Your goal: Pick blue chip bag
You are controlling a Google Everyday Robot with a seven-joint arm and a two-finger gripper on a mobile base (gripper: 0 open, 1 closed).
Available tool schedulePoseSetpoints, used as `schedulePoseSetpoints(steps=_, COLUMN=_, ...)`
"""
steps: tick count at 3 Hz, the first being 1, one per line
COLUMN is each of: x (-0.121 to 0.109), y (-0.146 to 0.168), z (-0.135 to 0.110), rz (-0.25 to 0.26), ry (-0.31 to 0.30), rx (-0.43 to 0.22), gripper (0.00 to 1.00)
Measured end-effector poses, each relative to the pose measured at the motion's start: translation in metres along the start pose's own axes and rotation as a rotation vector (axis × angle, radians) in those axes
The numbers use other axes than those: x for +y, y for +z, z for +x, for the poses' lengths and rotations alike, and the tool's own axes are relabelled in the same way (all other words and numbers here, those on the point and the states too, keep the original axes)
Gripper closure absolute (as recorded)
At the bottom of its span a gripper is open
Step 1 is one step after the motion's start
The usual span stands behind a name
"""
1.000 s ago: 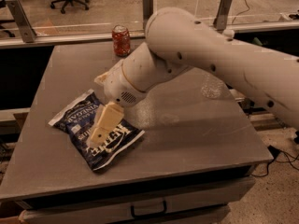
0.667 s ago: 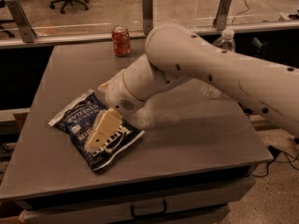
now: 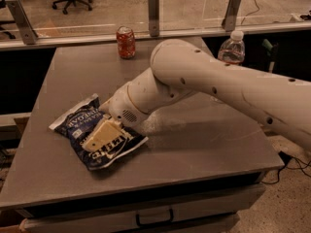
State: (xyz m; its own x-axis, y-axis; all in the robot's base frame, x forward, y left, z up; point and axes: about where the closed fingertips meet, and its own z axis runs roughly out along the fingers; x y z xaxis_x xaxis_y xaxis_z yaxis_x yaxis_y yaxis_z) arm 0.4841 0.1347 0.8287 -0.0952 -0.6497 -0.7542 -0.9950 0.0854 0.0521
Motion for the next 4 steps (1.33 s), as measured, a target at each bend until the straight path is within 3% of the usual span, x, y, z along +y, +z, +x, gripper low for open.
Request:
schedulePoseSetpoints(steps=1, x=-0.001, y=-0.006, z=-0.009, rz=0.013, ry=0.005, rx=-0.022, gripper=0.64)
schedulePoseSetpoints(steps=2, x=-0.004, y=-0.034, z=-0.035, rz=0.060, ry=-0.037, rx=-0.076, gripper=0.87)
schedulePoseSetpoints(steps=3, x=-0.008, y=-0.073, z=-0.068, rz=0.112, ry=-0.104, rx=-0.160, gripper=1.00)
schedulePoseSetpoints(steps=4, x=-0.016, y=-0.108, z=-0.093, rz=0.124, ry=-0.158, rx=-0.302, gripper=1.00)
